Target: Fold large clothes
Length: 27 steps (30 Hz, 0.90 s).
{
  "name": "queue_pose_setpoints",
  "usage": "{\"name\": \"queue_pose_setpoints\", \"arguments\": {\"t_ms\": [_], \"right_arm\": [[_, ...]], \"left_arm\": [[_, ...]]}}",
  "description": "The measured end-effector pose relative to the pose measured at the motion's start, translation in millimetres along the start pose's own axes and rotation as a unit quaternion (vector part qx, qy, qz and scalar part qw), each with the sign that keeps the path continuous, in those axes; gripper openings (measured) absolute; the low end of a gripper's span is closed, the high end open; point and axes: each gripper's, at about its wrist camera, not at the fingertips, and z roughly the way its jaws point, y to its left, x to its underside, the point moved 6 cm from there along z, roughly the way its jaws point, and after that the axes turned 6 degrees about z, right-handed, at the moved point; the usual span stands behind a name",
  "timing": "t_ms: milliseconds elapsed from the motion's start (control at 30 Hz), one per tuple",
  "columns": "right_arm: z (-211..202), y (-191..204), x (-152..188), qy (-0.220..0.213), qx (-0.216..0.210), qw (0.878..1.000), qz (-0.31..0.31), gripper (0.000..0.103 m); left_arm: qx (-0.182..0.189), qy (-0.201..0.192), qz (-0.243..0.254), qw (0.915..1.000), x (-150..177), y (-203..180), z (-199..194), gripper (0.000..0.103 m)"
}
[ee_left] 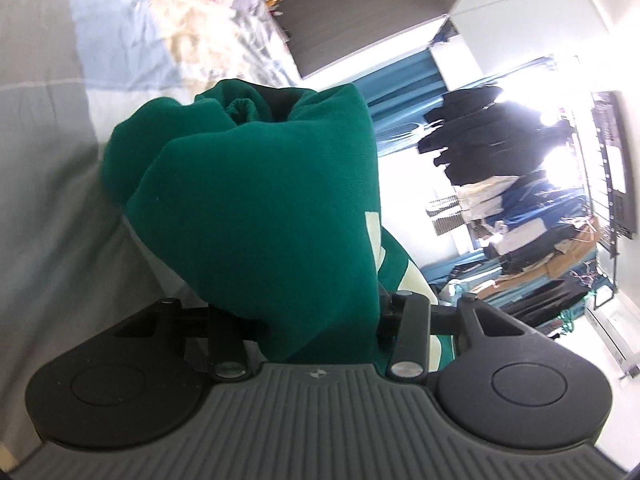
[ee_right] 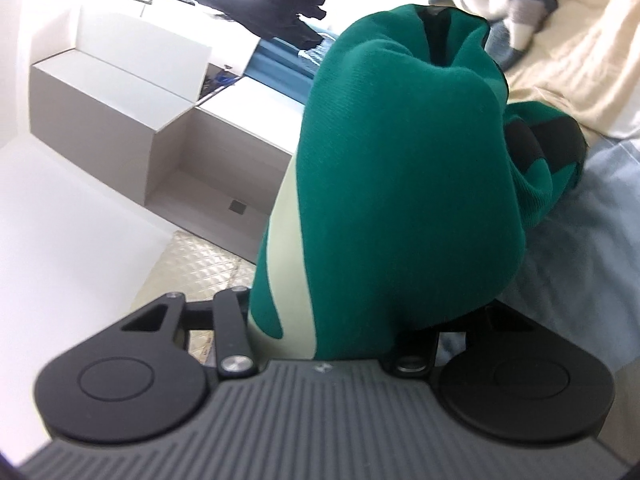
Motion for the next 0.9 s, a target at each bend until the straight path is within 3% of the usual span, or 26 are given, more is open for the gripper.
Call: {"name": "queue_pose_setpoints", "arguments": {"t_ms": [233, 467, 700, 900], "right_arm": [[-47.9, 30.5, -23.1, -0.018, -0.023, 0.999, -0.024, 0.054], [-118.5, 52.9, -63.7, -0.055, -0.036, 0.997, -0.037, 0.054], [-166.8, 80.4, -135.1, -0.107, -0.050, 0.991, -0.066, 0.054], [-189.8, 85.4, -198.2, -0.138, -0.042, 0.985, -0.090, 0.054]], "left_arm": [[0.048, 0.010, 0.010, 0.9987, 9.0, -43.1, -34.4, 0.050], [0.089, 0.030, 0.040, 0.9948, 24.8, -125.2, -47.9, 0.050], [0.143, 0.053, 0.054, 0.9868, 41.0, -218.6, -27.3, 0.050], [0.168, 0.081, 0.056, 0.9808, 66.8, -281.8, 15.7, 0.050]]}}
